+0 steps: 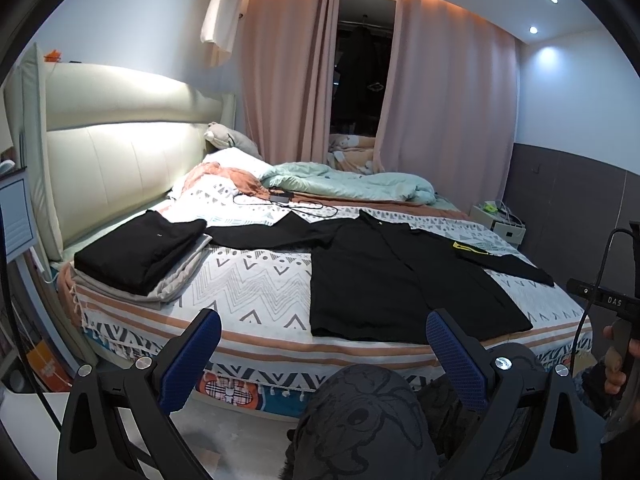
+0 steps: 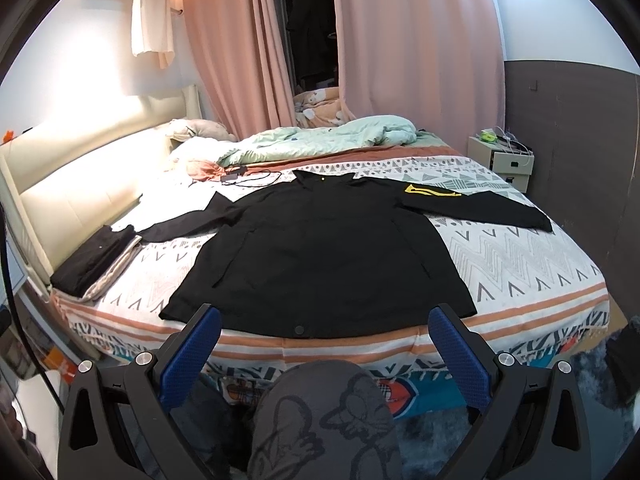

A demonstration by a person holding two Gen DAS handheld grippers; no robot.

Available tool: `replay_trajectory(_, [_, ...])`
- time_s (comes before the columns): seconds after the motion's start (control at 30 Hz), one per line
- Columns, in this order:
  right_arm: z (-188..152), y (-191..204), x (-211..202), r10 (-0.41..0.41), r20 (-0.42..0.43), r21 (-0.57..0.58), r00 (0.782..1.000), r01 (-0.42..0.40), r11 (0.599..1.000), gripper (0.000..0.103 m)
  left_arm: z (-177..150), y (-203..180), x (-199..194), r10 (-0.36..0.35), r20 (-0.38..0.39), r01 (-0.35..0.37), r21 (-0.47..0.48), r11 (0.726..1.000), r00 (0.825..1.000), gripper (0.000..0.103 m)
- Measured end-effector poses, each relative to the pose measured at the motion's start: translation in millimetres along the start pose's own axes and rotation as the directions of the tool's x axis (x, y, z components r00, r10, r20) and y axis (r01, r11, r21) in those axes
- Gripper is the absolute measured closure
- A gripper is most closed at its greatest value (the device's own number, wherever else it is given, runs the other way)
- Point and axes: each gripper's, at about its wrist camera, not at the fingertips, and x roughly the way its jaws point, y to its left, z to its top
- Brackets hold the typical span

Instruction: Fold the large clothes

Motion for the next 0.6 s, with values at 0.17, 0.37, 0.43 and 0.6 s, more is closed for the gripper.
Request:
replay_trajectory(0.17, [11,5,13,-0.004,-0.001,-0.006,1.0,0.004,1.0,0.0,-1,5,4,0.023,-0.011,-0.023,-0.012,1.0,1.0,0.0])
replay_trajectory(0.37, [20,13,32,0.006,-0.017,-0.018,1.0,-0.007,1.0,0.0,7,17,16,0.047,-0.029,-0.048,-0.028,0.998,0.998,0.0])
replay_trajectory(0.43, [22,14,39,0.011,-0.022,-0.023,1.0,-0.012,1.0,0.0,9,20,22,0.056,-0.034,-0.057,-0.033,0.998,0.998,0.0])
replay_trajectory(0.6, [32,18,65,0.032,-0.036,-0.01,0.999,-0.033,0.999,0.0,13,28,38,0.073,-0.051,-0.075,-0.039,0.996,0.996,0.0])
